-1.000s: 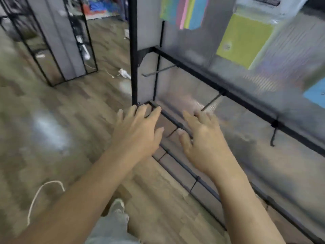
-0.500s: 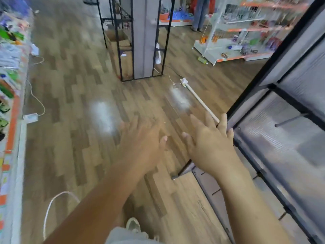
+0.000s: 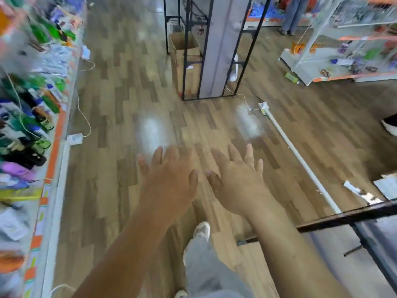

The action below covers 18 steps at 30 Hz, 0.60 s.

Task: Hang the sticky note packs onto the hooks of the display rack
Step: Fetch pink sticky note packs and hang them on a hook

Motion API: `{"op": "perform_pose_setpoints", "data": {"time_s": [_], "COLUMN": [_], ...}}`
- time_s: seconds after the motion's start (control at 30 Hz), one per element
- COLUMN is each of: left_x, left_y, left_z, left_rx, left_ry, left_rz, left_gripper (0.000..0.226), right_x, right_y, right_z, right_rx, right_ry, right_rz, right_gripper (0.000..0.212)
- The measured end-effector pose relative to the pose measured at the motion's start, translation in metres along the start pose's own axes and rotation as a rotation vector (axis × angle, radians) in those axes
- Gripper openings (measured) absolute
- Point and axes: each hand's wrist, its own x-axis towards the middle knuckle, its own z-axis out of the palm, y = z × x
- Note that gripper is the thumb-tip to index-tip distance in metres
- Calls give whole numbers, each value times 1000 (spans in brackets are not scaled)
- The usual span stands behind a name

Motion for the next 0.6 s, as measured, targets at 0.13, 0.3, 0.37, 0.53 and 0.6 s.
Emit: {"op": "perform_pose_setpoints", "data": {"time_s": [0.13, 0.3, 0.37, 0.53, 0.6], "left_x": [81, 193, 236, 328, 366], "left_y": [-17, -38, -47, -80, -97], "left_z": [1, -18, -29, -47, -51], "left_rx": [6, 50, 71, 35, 49], "left_ry": [1, 35, 56, 160, 125], "left_rz": [-32, -99, -141, -212, -254], "left_gripper": [55, 54, 56, 50, 53], "right_x": [82, 196, 241, 340, 381], "right_y": [-3, -13, -24, -53, -62], "right_z": [-17, -57, -75, -112, -121], "right_rx": [19, 69, 71, 52, 34], "right_ry": [0, 12, 29, 73, 52], "right_rz": [-14, -54, -96, -186, -188], "right_gripper": [57, 58, 57, 61, 62]}}
